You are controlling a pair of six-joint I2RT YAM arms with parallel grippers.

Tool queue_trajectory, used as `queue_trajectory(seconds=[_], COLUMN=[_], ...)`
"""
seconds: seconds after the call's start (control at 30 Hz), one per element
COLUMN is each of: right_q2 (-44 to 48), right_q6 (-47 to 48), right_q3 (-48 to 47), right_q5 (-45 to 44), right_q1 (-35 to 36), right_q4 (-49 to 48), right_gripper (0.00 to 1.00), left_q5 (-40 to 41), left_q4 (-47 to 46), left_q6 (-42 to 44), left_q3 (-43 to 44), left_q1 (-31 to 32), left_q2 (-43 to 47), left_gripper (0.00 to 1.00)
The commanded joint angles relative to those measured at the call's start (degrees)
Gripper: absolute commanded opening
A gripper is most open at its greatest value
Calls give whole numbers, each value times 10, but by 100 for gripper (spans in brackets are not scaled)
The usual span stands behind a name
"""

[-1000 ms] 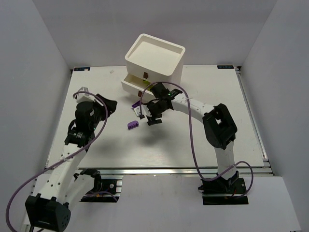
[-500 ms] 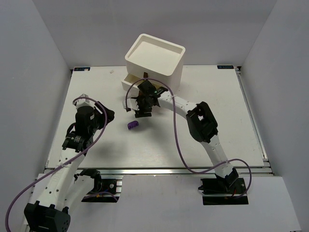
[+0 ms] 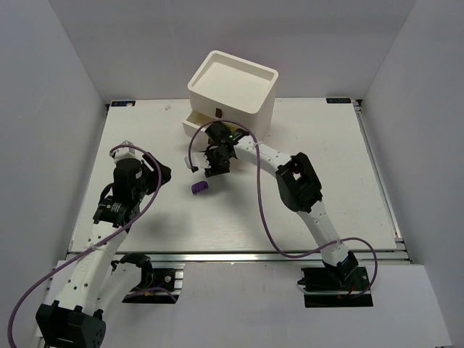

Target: Sort the legos into containers by color

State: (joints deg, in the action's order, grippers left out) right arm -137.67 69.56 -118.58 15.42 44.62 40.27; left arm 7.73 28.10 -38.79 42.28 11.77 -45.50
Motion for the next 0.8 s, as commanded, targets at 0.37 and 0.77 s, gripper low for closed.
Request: queue_trajectory(seconds=[0.37,0.77], right_q2=[49,65], right_q6=[119,66], right_q3=[56,84], right_q5=[86,66], right_q1=[-8,-7], right_q4=[134,38], right_gripper=[50,80], left_q5=[7,3], left_q4=[-3,-9], left_q6=[-1,2], left_q3=[11,11], left_q1=[-2,-2], left_q2=[0,-5], left_gripper=[76,76])
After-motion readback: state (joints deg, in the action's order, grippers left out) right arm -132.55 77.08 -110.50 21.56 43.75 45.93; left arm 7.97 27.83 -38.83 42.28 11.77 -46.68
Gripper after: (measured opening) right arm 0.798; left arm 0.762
